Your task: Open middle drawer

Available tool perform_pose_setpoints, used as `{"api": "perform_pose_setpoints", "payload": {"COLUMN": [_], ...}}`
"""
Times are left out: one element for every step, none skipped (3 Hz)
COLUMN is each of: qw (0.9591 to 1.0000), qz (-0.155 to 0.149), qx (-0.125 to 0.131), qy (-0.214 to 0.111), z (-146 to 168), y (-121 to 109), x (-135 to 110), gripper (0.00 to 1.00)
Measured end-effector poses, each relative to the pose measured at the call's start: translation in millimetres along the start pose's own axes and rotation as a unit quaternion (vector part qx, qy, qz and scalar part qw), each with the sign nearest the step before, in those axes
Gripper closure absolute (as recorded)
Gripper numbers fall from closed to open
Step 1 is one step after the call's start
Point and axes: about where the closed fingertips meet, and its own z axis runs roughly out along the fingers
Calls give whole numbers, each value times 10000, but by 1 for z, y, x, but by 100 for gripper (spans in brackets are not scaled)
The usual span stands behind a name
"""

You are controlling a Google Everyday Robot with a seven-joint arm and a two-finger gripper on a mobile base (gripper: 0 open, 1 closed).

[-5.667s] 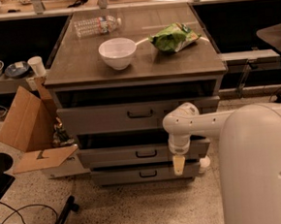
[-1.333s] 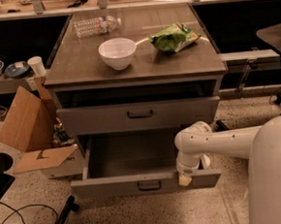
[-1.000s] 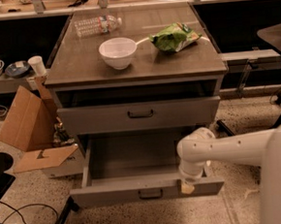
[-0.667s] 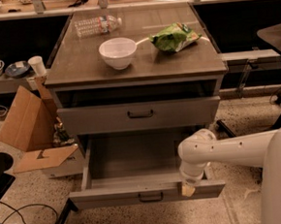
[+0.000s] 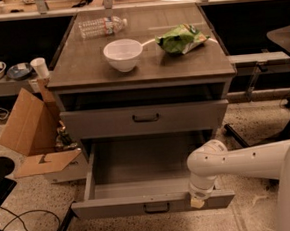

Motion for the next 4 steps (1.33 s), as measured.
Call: {"api": "perform_pose_setpoints", "payload": {"qw": [10000, 10000, 10000, 10000], "qz": [2, 2, 2, 2], "qx": [5, 4, 4, 4], "qy": [-4, -4, -4, -4], "z": [0, 0, 0, 0], "y": [0, 0, 0, 0], "x": [-2, -2, -2, -2], "gripper": [100, 83, 59, 35]}}
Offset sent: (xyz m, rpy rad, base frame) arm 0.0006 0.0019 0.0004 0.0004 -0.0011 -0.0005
